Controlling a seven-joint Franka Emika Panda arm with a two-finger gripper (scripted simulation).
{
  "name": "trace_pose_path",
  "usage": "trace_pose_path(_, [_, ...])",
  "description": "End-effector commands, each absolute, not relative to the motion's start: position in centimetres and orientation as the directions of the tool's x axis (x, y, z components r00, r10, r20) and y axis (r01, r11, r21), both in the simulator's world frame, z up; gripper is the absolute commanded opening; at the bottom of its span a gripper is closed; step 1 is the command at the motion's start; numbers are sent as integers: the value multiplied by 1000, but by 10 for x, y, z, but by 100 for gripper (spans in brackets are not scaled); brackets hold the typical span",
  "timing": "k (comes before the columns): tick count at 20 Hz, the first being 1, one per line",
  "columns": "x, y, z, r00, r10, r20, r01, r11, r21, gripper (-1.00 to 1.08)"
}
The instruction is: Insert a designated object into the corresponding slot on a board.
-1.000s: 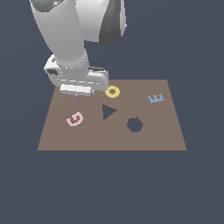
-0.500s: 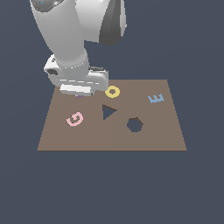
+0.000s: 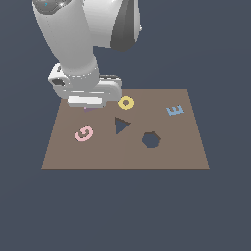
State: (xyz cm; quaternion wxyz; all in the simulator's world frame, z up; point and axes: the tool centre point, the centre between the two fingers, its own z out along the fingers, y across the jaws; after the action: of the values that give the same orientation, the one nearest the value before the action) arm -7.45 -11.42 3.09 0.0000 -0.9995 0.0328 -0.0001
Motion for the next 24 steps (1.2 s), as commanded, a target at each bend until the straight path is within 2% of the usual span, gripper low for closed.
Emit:
trace_pose_path(1, [-72, -115, 31, 1000, -30, 1, -30, -1000, 0, -100])
trace_pose_path(14, [-49, -119, 33, 947, 321, 1, 321, -947, 1, -100])
trace_pose_path(24, [-22, -111, 35, 723, 691, 1, 691, -723, 2, -100])
